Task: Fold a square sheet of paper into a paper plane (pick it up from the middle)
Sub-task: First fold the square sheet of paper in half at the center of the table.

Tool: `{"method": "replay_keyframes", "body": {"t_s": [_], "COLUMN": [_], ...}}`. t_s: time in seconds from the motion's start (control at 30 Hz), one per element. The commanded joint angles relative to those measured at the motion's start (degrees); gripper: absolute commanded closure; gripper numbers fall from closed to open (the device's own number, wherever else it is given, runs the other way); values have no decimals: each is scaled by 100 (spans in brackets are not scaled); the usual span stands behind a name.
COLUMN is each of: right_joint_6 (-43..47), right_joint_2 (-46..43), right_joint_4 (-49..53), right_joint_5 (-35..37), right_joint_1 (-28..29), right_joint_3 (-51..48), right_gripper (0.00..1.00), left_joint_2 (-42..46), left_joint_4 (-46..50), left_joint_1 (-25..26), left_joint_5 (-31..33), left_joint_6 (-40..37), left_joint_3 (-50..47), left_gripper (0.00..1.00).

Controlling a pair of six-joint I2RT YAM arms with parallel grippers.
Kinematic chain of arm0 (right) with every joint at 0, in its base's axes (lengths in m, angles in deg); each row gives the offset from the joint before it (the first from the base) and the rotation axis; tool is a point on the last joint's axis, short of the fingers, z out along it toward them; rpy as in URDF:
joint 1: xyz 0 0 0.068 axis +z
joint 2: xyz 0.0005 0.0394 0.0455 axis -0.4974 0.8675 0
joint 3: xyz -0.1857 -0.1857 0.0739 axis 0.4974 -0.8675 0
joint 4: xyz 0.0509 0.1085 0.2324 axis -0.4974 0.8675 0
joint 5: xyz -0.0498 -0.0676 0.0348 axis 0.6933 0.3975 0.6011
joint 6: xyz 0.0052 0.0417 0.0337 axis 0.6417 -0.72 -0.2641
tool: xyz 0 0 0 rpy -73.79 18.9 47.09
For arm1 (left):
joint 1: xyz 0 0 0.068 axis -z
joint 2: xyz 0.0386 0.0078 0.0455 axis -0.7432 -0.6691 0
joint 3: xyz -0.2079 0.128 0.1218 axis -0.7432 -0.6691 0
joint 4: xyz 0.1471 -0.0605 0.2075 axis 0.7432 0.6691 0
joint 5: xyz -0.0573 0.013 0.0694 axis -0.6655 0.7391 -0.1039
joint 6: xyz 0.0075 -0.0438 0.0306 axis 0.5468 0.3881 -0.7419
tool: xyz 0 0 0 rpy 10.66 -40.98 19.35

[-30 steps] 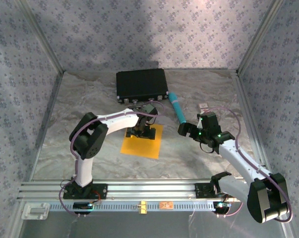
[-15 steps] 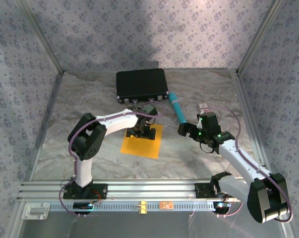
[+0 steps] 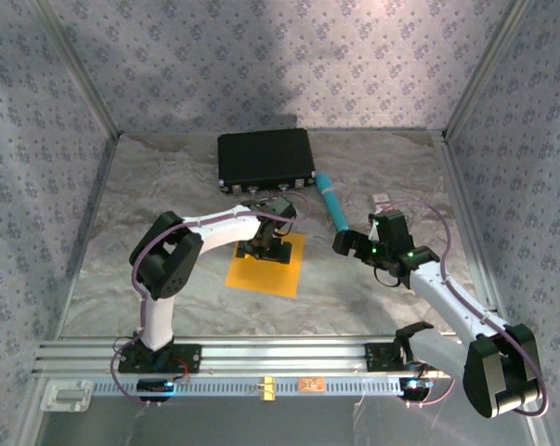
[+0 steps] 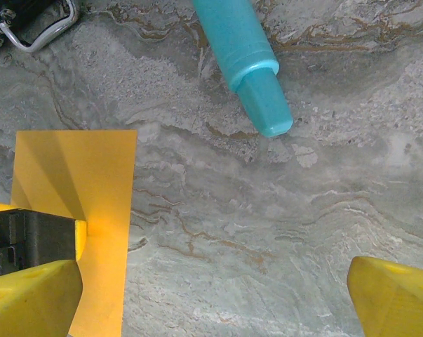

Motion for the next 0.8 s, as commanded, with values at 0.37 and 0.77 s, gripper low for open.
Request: {"method": "replay_keyframes", "body": {"t_s": [0.37, 0.77], "right_joint_6": [81, 56], "right_joint_2": [26, 9], "right_joint_4": [151, 182], "right_joint_5": [-9, 44], "right_joint_1": [38, 34], "right_joint_3": [213, 189], "right_gripper": [1, 1], "left_joint_2": [-527, -508], "left_joint_4": [185, 278], "left_joint_1": [135, 189], "left_joint_5": [-39, 109], "left_joint_6": [46, 94], "left_joint_3": [-112, -47], "left_gripper": [4, 5]}}
